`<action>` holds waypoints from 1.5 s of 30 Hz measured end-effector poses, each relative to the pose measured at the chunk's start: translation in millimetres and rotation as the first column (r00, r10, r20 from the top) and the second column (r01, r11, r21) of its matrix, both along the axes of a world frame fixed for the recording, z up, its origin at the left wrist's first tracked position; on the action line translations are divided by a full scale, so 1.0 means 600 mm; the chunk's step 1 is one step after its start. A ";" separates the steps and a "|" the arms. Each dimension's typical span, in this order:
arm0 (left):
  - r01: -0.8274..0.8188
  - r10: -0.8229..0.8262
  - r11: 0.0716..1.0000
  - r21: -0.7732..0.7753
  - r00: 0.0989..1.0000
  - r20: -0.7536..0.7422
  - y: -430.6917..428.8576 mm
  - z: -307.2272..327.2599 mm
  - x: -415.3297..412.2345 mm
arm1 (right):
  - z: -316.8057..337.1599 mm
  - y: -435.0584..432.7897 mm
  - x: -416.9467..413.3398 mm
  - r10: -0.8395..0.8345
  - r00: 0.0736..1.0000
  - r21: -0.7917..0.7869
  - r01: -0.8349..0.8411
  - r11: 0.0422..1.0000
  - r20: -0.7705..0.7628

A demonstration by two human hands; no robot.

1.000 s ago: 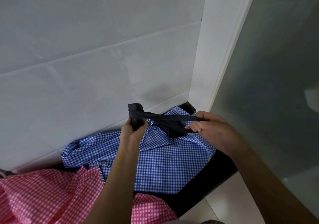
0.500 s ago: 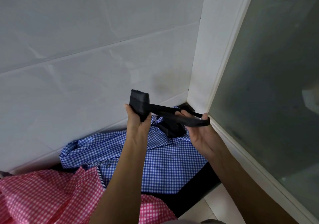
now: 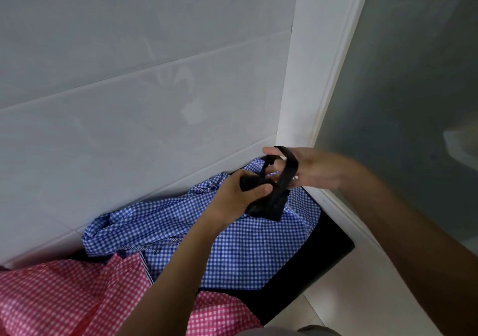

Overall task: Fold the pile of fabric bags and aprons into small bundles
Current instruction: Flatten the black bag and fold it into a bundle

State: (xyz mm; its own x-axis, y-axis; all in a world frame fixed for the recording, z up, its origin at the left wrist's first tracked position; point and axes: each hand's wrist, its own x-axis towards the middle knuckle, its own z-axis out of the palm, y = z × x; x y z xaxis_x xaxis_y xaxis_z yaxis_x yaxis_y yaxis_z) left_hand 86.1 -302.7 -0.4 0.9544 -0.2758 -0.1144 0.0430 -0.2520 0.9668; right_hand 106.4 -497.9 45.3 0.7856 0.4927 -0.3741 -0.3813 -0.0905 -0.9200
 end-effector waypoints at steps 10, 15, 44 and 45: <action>0.202 -0.192 0.965 -0.168 0.978 0.077 0.012 -0.023 -0.036 | 0.000 0.020 0.044 -0.473 0.844 -0.133 0.515 0.847 0.253; 0.267 -0.263 0.939 -0.219 0.964 0.045 0.032 -0.019 -0.037 | 0.017 0.015 0.035 -0.221 0.973 -0.022 0.223 0.975 0.061; -0.201 0.132 0.893 -0.402 0.972 -0.192 -0.057 0.007 -0.009 | 0.001 0.068 -0.039 -0.492 0.863 0.461 0.484 0.744 -0.112; -0.181 0.105 0.878 -0.443 0.976 -0.192 -0.066 0.007 -0.014 | 0.004 0.063 -0.041 -0.500 0.860 0.461 0.487 0.741 -0.103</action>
State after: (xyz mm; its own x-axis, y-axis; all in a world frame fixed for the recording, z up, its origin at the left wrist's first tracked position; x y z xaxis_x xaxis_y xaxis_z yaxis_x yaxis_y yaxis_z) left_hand 77.7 -342.4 3.7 0.9672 -0.1958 -0.1616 0.2062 0.2346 0.9500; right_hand 82.0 -460.3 47.5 0.9731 0.1394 -0.1836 -0.2300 0.5349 -0.8130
